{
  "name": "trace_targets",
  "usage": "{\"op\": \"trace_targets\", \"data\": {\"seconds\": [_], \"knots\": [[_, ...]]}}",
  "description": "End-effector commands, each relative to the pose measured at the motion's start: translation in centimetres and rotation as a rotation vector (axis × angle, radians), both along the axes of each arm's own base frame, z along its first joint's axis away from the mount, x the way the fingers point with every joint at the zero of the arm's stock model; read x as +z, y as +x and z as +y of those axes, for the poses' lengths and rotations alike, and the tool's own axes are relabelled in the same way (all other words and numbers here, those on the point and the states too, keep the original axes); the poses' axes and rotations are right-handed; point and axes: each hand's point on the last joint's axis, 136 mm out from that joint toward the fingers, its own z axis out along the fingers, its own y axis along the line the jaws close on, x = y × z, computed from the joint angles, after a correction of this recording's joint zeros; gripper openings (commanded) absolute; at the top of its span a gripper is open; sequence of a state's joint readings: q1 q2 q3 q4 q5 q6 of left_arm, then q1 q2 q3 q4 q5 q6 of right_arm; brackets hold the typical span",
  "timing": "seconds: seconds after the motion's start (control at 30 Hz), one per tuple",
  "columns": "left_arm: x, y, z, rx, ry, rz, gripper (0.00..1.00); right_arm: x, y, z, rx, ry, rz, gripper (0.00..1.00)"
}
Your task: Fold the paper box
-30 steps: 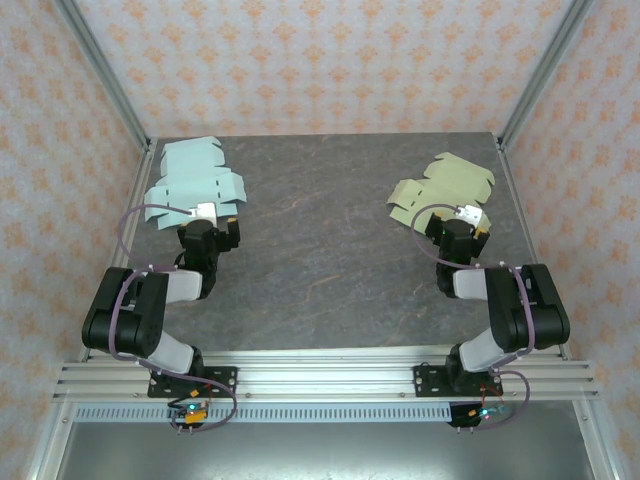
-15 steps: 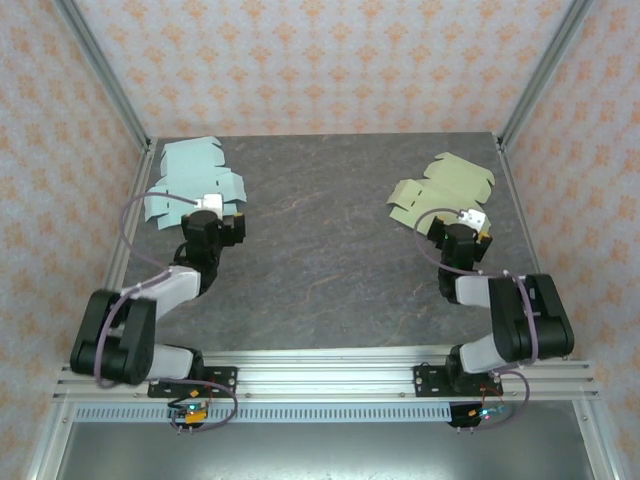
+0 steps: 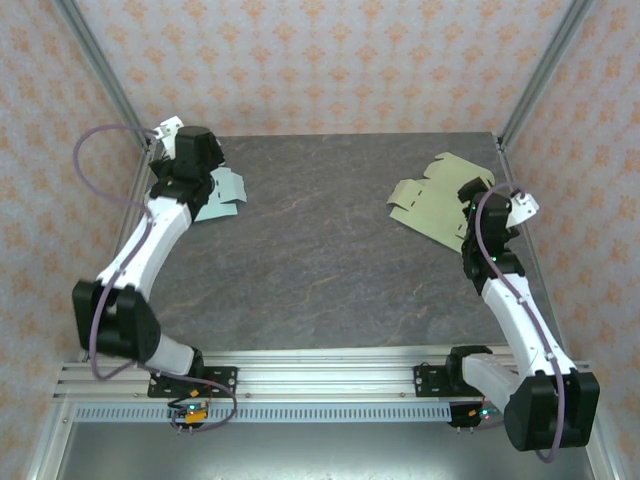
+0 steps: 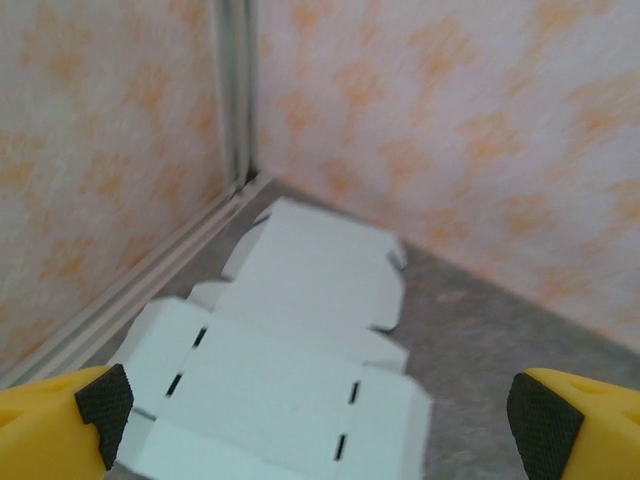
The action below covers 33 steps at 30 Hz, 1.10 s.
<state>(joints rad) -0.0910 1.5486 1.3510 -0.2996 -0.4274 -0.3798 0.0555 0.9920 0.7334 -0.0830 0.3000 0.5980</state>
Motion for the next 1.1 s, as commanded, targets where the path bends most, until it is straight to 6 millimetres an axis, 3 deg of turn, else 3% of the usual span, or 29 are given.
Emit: {"op": "trace_targets", "data": {"seconds": [0.0,0.07,0.17,0.3,0.37,0.47,0.53,0.6,0.8,0.93,0.97,1.0,1.07], "knots": [[-6.5,0.2,-0.1,-0.009,-0.013,0.301,1.00,-3.0,-1.1,2.5,0.081,0.050,0.143,0.99],[-9.7,2.1,-1.0,-0.057,-0.033,0.438,1.00,-3.2,-0.9,4.1,0.154,0.015,0.164,0.99],[-14.7,3.1,-1.1,-0.056,-0.068,0.573,1.00,-3.9,0.1,7.0,0.292,0.017,0.188,0.99],[-18.2,3.6,-3.1,-0.133,-0.196,0.613,1.00,-4.3,1.3,10.3,0.402,0.041,0.226,0.96],[-19.9,3.6,-5.0,-0.208,-0.280,0.628,1.00,-4.0,1.9,11.5,0.422,0.038,0.232,0.96],[-22.6,3.0,-7.6,-0.284,-0.418,0.625,1.00,-3.6,3.0,12.5,0.440,0.023,0.209,0.96],[-23.3,2.1,-9.1,-0.314,-0.489,0.614,1.00,-3.8,3.9,12.4,0.413,0.028,0.212,0.96],[-23.3,1.4,-11.2,-0.359,-0.537,0.585,1.00,-3.7,4.6,12.4,0.389,0.035,0.223,0.96],[-23.7,-1.8,-21.5,-0.554,-0.700,0.574,1.00,-4.2,6.7,13.4,0.388,0.071,0.242,0.96],[-19.8,-2.9,-27.5,-0.674,-0.697,0.527,1.00,-4.2,7.4,13.9,0.410,0.077,0.233,0.96],[-17.3,-2.8,-28.0,-0.700,-0.693,0.488,1.00,-4.2,7.6,14.0,0.415,0.072,0.230,0.96],[-16.0,-2.6,-27.7,-0.699,-0.682,0.472,1.00,-4.3,7.7,14.2,0.423,0.068,0.231,0.96],[-13.5,-1.9,-24.3,-0.642,-0.570,0.461,1.00,-4.5,8.0,14.7,0.450,0.074,0.237,0.96]]}}
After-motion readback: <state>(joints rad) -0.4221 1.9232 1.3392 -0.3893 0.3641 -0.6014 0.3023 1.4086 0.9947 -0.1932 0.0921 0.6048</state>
